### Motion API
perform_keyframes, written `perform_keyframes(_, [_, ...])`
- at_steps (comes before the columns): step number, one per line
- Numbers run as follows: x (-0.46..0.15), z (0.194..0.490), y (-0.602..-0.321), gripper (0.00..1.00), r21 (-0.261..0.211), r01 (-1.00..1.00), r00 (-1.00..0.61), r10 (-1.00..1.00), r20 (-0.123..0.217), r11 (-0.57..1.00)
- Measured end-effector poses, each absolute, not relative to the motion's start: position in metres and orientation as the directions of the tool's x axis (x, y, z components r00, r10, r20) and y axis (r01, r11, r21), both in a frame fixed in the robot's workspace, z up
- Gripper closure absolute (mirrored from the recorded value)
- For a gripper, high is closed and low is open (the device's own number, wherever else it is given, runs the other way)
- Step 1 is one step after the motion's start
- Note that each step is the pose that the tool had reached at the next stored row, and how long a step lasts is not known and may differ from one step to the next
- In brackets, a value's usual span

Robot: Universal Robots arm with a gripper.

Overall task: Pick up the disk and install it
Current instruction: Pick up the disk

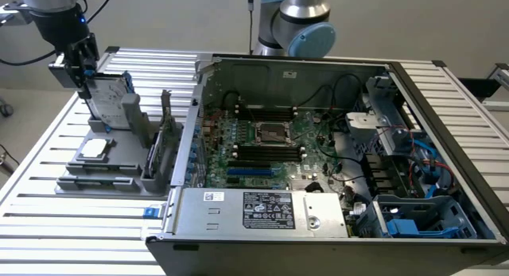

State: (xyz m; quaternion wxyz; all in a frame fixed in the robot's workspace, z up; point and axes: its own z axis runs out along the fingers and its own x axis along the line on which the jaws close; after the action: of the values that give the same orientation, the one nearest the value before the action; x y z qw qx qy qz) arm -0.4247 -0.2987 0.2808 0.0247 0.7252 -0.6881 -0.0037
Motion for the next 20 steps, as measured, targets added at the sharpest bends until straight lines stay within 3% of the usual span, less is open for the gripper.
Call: perform_keyframes(20, [-0.4249, 0.2784, -0.2965, 0.40, 0.034, -0.999, 0.032, -0.999, 0.026, -0.031])
